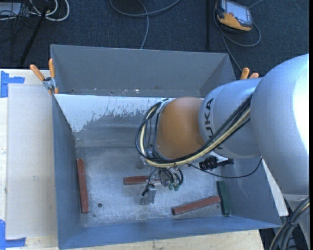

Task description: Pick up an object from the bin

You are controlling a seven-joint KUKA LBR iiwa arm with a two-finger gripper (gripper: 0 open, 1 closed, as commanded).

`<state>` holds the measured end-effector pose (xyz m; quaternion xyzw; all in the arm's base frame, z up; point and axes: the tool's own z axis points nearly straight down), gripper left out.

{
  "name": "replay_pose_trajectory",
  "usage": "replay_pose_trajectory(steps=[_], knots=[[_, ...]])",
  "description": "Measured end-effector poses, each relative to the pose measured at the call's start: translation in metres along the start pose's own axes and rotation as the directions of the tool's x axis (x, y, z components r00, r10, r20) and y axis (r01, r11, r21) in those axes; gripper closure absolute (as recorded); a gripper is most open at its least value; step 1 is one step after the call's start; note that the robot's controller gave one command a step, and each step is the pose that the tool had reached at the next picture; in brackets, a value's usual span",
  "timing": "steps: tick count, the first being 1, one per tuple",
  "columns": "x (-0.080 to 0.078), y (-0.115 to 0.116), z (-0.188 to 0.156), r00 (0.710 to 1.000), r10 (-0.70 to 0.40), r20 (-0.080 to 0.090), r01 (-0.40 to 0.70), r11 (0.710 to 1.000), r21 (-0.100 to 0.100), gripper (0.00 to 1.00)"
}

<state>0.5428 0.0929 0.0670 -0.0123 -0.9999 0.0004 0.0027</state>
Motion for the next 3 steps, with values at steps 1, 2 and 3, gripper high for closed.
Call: replay_pose_trajectory(steps=[1,2,3], knots=[[-0.001,-0.001,-0.003,1.0,0.005,0.004,-0.005,1.0,-0.001,1.0],[0.003,-0.004,-0.139,1.0,-0.014,0.013,0.014,1.0,-0.002,1.0],[0.021,-0.025,-0.223,0.892,-0.451,0.011,0.451,0.892,0.004,1.0]])
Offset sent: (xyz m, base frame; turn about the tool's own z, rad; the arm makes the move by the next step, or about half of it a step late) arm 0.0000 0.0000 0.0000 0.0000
